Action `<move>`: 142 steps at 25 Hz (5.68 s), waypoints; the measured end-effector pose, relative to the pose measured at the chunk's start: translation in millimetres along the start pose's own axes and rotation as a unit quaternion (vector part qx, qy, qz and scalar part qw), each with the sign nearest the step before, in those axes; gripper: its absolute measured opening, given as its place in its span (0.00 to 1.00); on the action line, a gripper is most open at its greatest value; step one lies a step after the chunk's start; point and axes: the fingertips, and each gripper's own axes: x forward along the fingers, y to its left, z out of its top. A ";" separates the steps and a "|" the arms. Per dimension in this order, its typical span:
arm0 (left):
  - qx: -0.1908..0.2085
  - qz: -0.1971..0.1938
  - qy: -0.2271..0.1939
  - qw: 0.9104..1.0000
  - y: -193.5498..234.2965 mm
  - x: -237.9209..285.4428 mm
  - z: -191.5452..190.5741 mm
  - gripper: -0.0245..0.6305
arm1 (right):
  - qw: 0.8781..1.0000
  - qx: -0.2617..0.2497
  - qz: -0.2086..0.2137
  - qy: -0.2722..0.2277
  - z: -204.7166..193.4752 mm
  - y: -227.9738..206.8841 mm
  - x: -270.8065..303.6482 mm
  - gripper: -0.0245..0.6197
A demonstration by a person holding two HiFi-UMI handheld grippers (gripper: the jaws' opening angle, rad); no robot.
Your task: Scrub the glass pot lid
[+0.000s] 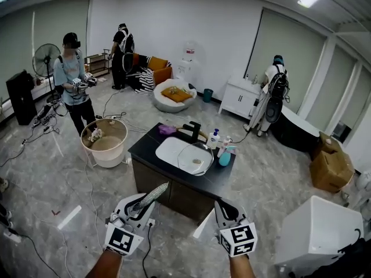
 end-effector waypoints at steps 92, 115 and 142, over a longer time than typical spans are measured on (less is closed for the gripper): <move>-0.060 -0.099 0.146 0.982 154.3 664.8 -334.2 0.18 | 0.995 0.071 -0.048 0.060 -132.0 -365.0 522.2 0.08; -0.099 -0.072 0.301 0.946 71.6 733.3 -513.5 0.18 | 0.980 0.140 -0.002 0.143 -276.4 -388.9 528.7 0.08; -0.125 -0.176 0.264 0.940 -30.9 736.3 -474.4 0.18 | 0.976 0.152 -0.012 0.158 -294.0 -390.3 522.6 0.08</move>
